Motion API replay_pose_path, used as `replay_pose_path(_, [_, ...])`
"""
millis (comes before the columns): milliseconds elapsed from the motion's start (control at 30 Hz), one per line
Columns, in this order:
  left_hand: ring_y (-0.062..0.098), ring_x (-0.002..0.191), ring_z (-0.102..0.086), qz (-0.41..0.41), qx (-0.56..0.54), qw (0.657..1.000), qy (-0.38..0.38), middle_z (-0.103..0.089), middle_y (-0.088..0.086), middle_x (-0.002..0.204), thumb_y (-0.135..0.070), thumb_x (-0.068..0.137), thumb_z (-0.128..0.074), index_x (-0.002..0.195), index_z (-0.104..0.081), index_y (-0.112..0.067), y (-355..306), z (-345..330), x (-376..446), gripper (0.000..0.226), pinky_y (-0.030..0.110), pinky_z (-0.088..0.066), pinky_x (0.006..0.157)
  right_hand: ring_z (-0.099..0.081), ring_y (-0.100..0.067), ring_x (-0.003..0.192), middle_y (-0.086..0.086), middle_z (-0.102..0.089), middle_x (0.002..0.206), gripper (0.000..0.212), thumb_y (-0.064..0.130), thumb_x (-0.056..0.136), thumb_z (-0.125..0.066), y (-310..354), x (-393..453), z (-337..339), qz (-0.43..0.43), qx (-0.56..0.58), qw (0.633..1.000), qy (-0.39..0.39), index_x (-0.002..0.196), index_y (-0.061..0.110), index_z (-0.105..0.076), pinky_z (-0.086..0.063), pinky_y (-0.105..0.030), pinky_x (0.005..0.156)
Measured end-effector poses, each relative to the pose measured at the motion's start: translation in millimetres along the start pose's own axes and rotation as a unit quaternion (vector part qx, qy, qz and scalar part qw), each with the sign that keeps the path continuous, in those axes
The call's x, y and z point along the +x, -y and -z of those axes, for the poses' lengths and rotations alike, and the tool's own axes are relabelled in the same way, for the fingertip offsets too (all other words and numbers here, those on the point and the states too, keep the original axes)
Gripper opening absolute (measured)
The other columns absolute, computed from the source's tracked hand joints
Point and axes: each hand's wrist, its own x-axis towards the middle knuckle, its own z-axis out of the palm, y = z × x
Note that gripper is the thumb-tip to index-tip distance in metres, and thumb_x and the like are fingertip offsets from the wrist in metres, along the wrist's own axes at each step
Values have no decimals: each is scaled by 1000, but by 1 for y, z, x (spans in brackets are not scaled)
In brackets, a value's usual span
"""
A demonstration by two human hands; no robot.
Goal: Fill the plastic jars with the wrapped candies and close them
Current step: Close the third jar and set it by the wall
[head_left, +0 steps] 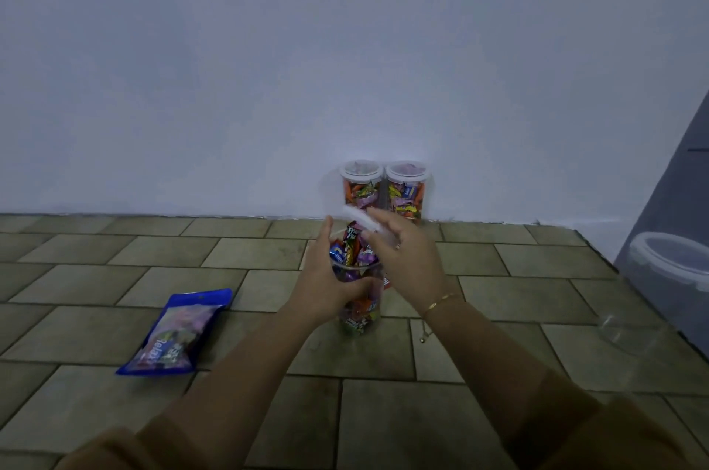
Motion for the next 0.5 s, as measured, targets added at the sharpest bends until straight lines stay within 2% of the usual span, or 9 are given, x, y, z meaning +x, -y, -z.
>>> replay_pose_path(67, [14, 122, -53, -22, -20, 1000, 0, -44, 3, 141, -48, 55, -80, 147, -14, -32, -1, 0, 0, 115, 40, -50, 97, -51, -3, 106, 2, -63, 118, 33, 22, 88, -62, -4, -7, -8, 81, -52, 995, 22, 120, 15, -62, -41, -19, 95])
replay_pose_path(133, [10, 110, -59, -46, -27, 999, -11, -55, 7, 125, -35, 62, -77, 135, -31, -14, -5, -1, -2, 89, 30, -52, 90, -49, -5, 110, 0, -63, 117, 33, 18, 83, -65, -13, -12, -13, 168, -96, 981, 23, 116, 14, -65, -38, -26, 102])
replay_pose_path(200, [-2, 101, -60, -60, -37, 997, -10, -56, 8, 117, -11, 72, -75, 134, -32, -6, -9, -3, -3, 76, 15, -50, 83, -48, -7, 113, -1, -63, 116, 33, 20, 82, -62, -19, -15, -13, 204, -117, 972, 29, 114, 13, -66, -38, -31, 106])
replay_pose_path(267, [-12, 93, -59, -62, -54, 997, -9, -54, 13, 118, 15, 79, -62, 138, -24, 6, -12, -6, -5, 71, 7, -46, 77, -46, -8, 115, -2, -62, 118, 37, 26, 81, -58, -20, -18, -11, 206, -120, 970, 47, 115, 11, -65, -34, -32, 109])
replay_pose_path(333, [-4, 105, -58, -43, -60, 997, -27, -46, 17, 134, 16, 81, -60, 147, -5, 0, -9, -8, -7, 87, 13, -45, 86, -45, -7, 117, -1, -61, 120, 39, 30, 81, -57, -20, -19, -10, 201, -119, 970, 62, 115, 12, -64, -29, -30, 110])
replay_pose_path(400, [14, 120, -52, -12, -70, 996, -47, -38, 10, 145, 3, 79, -69, 147, 19, -22, -3, -9, -7, 114, 29, -43, 100, -49, -8, 114, 1, -63, 116, 37, 34, 82, -59, -18, -16, -8, 200, -123, 970, 67, 112, 14, -66, -30, -26, 108])
replay_pose_path(433, [15, 119, -52, -11, -75, 996, -54, -38, 3, 144, -4, 75, -76, 144, 23, -31, 0, -9, -8, 124, 35, -44, 100, -51, -9, 111, 2, -64, 113, 35, 36, 83, -58, -17, -13, -8, 201, -126, 969, 67, 109, 14, -68, -33, -24, 105])
replay_pose_path(500, [9, 117, -50, -23, -57, 995, -74, -33, -16, 139, -12, 71, -81, 141, 21, -40, 0, -11, -9, 127, 33, -47, 95, -55, -9, 101, 3, -68, 102, 31, 38, 86, -55, -14, -7, -9, 206, -125, 968, 65, 100, 16, -71, -36, -20, 95])
